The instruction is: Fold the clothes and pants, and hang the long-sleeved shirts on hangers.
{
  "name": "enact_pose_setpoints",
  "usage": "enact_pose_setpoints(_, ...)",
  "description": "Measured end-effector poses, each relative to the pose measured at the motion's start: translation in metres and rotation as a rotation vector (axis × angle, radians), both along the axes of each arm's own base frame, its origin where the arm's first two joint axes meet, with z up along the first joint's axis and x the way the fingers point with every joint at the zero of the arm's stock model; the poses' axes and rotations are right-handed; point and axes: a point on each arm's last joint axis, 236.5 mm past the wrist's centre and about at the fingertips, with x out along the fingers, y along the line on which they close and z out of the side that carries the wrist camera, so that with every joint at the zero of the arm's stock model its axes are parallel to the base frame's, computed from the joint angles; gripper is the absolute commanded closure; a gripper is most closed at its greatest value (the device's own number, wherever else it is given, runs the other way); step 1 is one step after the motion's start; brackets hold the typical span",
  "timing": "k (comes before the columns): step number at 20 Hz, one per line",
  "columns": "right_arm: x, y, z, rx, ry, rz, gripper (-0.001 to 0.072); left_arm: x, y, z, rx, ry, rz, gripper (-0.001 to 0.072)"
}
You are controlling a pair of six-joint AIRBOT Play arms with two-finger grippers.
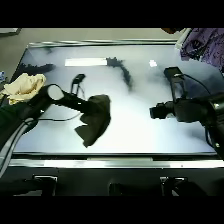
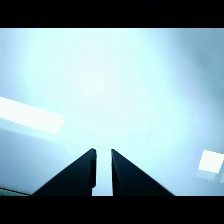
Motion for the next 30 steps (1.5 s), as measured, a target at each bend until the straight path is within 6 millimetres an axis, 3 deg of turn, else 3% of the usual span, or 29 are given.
enact_pose_setpoints(1, -0.005, -0.005, 0.002, -0.018, 0.003, -0.004, 0.047, -0.012, -0.03, 0.0, -0.024, -0.013, -0.051, 0.0685)
enact_pose_setpoints(2, -0.009, -0.011, 0.004, -0.033, 0.007, -0.015, 0.0354, -0.022, -0.055, -0.004, -0.04, -0.016, -0.09, 0.0566)
enact_pose_setpoints(3, -0.012, -0.016, 0.006, -0.048, 0.007, -0.022, 0.0329, -0.033, -0.077, -0.011, -0.05, -0.014, -0.121, 0.0281)
enact_pose_setpoints(4, -0.014, -0.021, 0.006, -0.062, 0.008, -0.034, 0.0329, -0.042, -0.093, -0.017, -0.057, -0.008, -0.14, 0.0077)
enact_pose_setpoints(5, -0.015, -0.025, 0.007, -0.072, 0.007, -0.047, 0.0316, -0.049, -0.106, -0.022, -0.065, 0.001, -0.145, 0.0035)
enact_pose_setpoints(7, -0.012, -0.037, 0.009, -0.105, -0.007, -0.082, 0.0255, -0.049, -0.111, -0.023, -0.075, 0.018, -0.129, 0.0035)
enact_pose_setpoints(8, -0.009, -0.047, 0.011, -0.123, -0.022, -0.118, 0.0229, -0.046, -0.105, -0.019, -0.075, 0.03, -0.113, 0.0035)
enact_pose_setpoints(11, 0.007, -0.092, 0.015, -0.09, -0.054, -0.329, 0.0229, -0.023, -0.055, 0.001, -0.056, 0.052, -0.036, 0.0035)
enact_pose_setpoints(13, 0.015, -0.108, -0.003, 0.055, 0.001, -0.461, 0.023, -0.007, -0.012, 0.014, -0.041, 0.059, 0.039, 0.0035)
enact_pose_setpoints(15, 0.026, -0.096, -0.031, 0.24, 0.101, -0.488, 0.0215, 0.001, 0.026, 0.02, -0.033, 0.076, 0.111, 0.0036)
enact_pose_setpoints(16, 0.033, -0.085, -0.047, 0.326, 0.156, -0.476, 0.0157, 0.004, 0.042, 0.02, -0.026, 0.088, 0.142, 0.0036)
enact_pose_setpoints(18, 0.047, -0.06, -0.076, 0.463, 0.254, -0.428, 0.0127, 0.004, 0.066, 0.017, -0.015, 0.118, 0.183, 0.0036)
enact_pose_setpoints(24, 0.07, 0.021, -0.155, 0.647, 0.448, -0.296, 0.0133, 0.002, 0.088, 0.014, -0.004, 0.151, 0.221, 0.0036)
enact_pose_setpoints(25, 0.07, 0.034, -0.165, 0.661, 0.468, -0.279, 0.0147, 0.002, 0.089, 0.014, -0.003, 0.154, 0.222, 0.0036)
enact_pose_setpoints(28, 0.068, 0.064, -0.184, 0.677, 0.506, -0.236, 0.0346, 0.0, 0.091, 0.013, -0.001, 0.161, 0.222, 0.0033)
enact_pose_setpoints(30, 0.068, 0.074, -0.191, 0.677, 0.509, -0.225, 0.0657, -0.004, 0.092, 0.01, 0.003, 0.182, 0.227, 0.0034)
